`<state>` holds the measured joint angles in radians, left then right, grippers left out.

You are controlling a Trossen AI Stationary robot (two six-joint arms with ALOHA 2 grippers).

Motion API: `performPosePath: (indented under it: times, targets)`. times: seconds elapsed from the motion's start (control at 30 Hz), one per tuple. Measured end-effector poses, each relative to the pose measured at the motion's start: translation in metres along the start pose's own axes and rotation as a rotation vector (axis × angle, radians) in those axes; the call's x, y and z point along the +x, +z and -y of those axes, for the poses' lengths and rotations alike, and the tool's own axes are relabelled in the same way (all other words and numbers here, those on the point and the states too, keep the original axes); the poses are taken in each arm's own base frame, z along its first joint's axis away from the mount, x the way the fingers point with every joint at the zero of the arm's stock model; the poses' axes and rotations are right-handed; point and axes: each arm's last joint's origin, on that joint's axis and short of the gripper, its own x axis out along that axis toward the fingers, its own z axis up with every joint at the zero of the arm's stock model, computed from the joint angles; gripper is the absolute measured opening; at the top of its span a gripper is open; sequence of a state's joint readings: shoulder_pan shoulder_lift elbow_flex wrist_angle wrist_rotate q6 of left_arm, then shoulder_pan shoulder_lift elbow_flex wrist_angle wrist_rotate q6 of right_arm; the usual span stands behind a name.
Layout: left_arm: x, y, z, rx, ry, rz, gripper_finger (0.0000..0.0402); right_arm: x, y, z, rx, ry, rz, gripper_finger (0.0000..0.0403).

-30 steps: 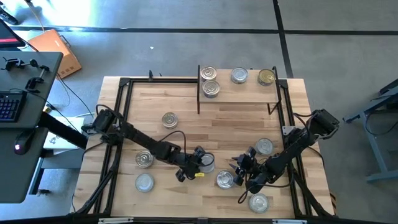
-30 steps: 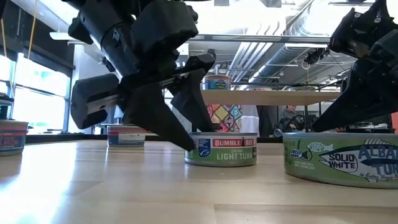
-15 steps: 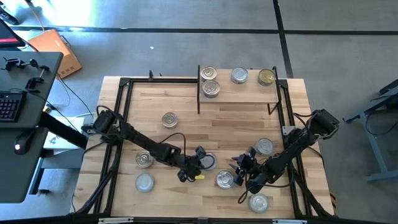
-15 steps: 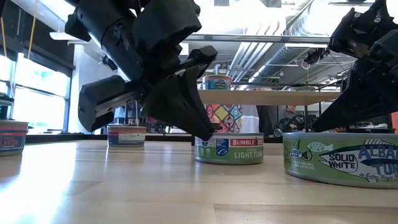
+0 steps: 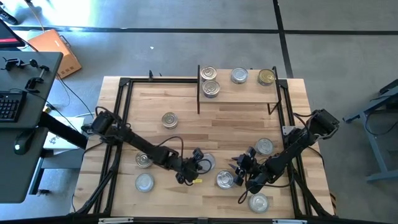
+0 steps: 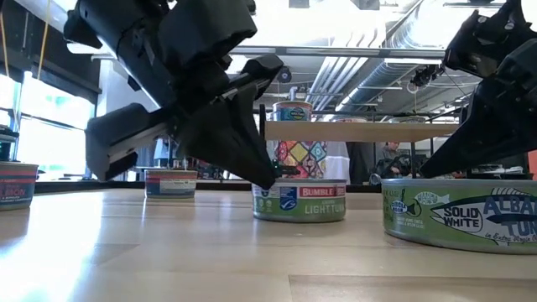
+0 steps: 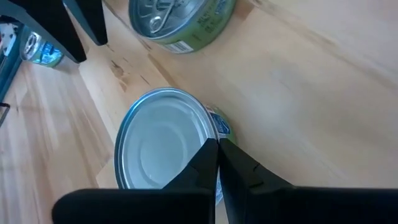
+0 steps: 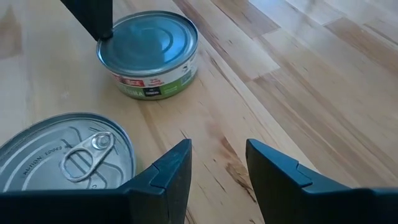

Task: Stack canned seafood by type on shelf
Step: Put the green white tuna can on the shelf

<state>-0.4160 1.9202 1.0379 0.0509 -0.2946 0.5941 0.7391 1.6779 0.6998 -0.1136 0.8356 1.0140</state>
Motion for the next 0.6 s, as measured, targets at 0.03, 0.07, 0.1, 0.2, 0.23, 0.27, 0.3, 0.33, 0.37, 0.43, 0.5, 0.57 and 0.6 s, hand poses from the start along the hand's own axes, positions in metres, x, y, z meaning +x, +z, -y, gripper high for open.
performPosePath:
  times: [0.03,0.07,0.1,0.2,0.23,0.27,0.3,0.33,0.37,0.43,0.5,0.57,0.6]
  targets:
    - [-0.0009,0.0007,-0.0001,0.003,0.002,0.003,0.0000,-0.0001,0.0000,-0.0001,-0.001,0.001,0.000,0.0145]
    - [-0.0024,0.0017,-0.0004,0.008,0.005,0.006,0.0000,0.0000,0.0000,0.0000,-0.002,0.000,0.000,0.0145]
    - [-0.0039,0.0027,-0.0010,0.010,0.012,0.009,0.0000,0.0000,0.0000,-0.0001,-0.001,0.001,0.000,0.0145]
    - [-0.0063,0.0048,-0.0035,0.013,0.040,0.015,0.0000,0.0000,0.0000,-0.0001,-0.001,0.001,0.000,0.0145]
    - [-0.0063,0.0046,-0.0036,0.014,0.043,0.011,0.0000,0.0000,0.0001,-0.0001,-0.001,0.001,0.000,0.0145]
    - [-0.0063,0.0047,-0.0038,0.014,0.046,0.011,0.0000,0.0000,0.0000,-0.0001,-0.001,0.000,0.000,0.0145]
    - [-0.0064,0.0048,-0.0039,0.015,0.048,0.011,0.0000,0.0000,0.0000,0.0000,-0.001,0.001,0.000,0.0145]
    - [-0.0065,0.0049,-0.0041,0.016,0.049,0.011,0.0000,0.0000,0.0000,0.0000,-0.001,0.000,0.000,0.0145]
    - [-0.0066,0.0050,-0.0043,0.017,0.054,0.011,0.0000,-0.0001,0.0000,-0.0001,-0.001,0.001,0.000,0.0145]
    - [-0.0067,0.0053,-0.0050,0.020,0.065,0.009,0.0000,0.0000,0.0000,0.0000,-0.002,0.000,0.000,0.0145]
    - [-0.0071,0.0057,-0.0056,0.028,0.075,0.008,0.0000,0.0000,0.0000,0.0000,-0.001,0.000,0.000,0.0145]
    - [-0.0074,0.0070,-0.0066,0.030,0.095,0.012,0.0000,0.0000,0.0000,0.0000,-0.001,0.000,0.000,0.0145]
    - [-0.0077,0.0082,-0.0068,0.032,0.104,0.017,0.0000,0.0000,0.0000,0.0000,-0.001,0.000,0.000,0.0145]
